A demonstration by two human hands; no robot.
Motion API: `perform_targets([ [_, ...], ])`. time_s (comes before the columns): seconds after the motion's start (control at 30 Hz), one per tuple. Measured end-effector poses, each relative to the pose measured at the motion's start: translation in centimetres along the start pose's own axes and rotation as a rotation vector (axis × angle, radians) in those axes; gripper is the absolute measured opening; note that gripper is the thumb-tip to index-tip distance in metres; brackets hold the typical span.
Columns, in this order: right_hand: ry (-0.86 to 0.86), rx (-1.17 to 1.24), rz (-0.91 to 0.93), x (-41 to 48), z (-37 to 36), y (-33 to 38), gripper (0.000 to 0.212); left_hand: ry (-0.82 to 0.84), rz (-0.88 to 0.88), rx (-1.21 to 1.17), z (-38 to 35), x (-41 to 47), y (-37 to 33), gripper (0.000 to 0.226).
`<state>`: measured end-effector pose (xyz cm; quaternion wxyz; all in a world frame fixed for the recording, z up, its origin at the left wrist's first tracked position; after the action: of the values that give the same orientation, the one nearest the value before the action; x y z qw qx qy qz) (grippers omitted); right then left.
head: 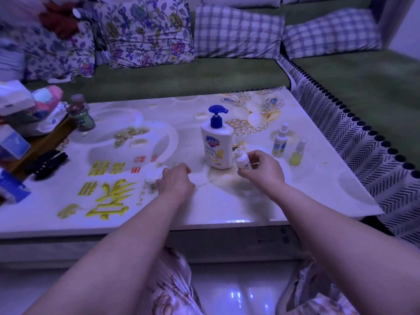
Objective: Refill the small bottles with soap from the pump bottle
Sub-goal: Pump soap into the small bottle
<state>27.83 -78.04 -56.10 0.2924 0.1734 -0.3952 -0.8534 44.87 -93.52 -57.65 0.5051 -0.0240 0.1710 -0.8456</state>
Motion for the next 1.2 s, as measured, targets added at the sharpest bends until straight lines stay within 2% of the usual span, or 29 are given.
perform_targets([
  [0.3,0.002,0.017,0.010,0.4,1.5,2.5,0.032,-0.129,-0.096,-0.101,5.7,-0.1,-2.9,0.036],
  [0.43,0.008,0.039,0.033,1.2,2.1,4.2,0.033,-0.189,-0.169,-0.152,8.9,0.5,-5.4,0.041],
  [0.6,-0.020,0.013,0.020,2.7,2.5,5.3,0.031,-0.183,-0.274,-0.132,10.4,1.3,-8.3,0.053],
  [0.77,-0.022,-0.012,0.008,3.9,2.8,5.9,0.027,-0.194,-0.387,-0.049,11.3,1.3,-10.9,0.058],
  [0.87,-0.018,-0.010,0.013,4.1,2.8,6.2,0.032,-0.217,-0.450,0.013,11.3,1.3,-11.5,0.059],
  [1.2,-0.035,-0.006,0.024,4.5,2.9,6.8,0.034,-0.231,-0.401,-0.013,11.5,0.8,-11.5,0.058],
])
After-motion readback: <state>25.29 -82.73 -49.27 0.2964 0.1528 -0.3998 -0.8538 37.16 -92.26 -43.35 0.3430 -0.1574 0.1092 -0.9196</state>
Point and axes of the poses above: each hand's wrist, its own x-axis towards the middle knuckle, its own z-axis out of the back of the hand, y = z × x, the point moved 4 cm from there along x, towards the middle knuckle, and after that the axes turned 1 degree about y, right-handed, at the moved point
